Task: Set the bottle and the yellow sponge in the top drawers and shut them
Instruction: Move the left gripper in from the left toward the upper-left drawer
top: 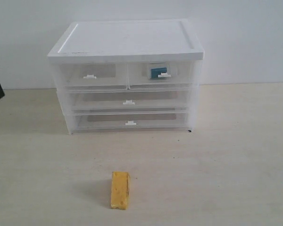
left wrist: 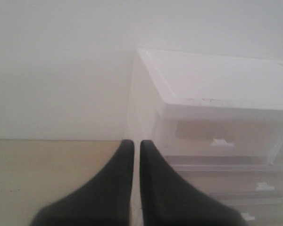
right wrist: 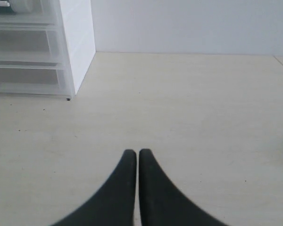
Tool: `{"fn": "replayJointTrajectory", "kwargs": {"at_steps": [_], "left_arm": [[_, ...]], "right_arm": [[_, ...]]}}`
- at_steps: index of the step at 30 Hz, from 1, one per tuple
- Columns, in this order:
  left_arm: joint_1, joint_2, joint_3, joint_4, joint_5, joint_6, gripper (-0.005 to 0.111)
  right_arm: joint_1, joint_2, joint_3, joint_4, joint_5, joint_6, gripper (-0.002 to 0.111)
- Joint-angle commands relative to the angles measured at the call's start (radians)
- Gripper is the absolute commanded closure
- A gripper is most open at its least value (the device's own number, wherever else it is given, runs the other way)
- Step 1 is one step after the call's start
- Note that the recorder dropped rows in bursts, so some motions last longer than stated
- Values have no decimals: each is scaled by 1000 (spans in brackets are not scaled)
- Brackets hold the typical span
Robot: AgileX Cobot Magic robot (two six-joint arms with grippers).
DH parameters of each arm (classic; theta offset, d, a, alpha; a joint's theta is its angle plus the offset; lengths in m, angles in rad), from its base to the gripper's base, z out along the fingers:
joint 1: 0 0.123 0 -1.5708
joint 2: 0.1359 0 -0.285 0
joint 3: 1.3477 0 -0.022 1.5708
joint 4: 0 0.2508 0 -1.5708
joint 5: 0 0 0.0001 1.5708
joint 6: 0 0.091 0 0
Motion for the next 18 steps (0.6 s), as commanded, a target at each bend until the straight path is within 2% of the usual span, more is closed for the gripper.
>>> {"fn": "replayJointTrajectory", "kwargs": {"at_steps": [1, 4, 6, 12, 18], "left_arm": [[-87, 80, -7, -135, -83, 128, 102], [-154, 133, -7, -290, -139, 279, 102], [-196, 170, -7, -351, -189, 317, 102], [-318, 278, -10, -403, -338, 317, 102], [-386, 396, -15, -432, -500, 321, 102]], "right_arm": [[1, -7, 4, -2, -4, 6, 108], [1, -7, 4, -2, -4, 6, 108], [1, -7, 4, -2, -4, 6, 108], [1, -7, 4, -2, -4, 6, 108], [1, -7, 4, -2, -4, 6, 108]]}}
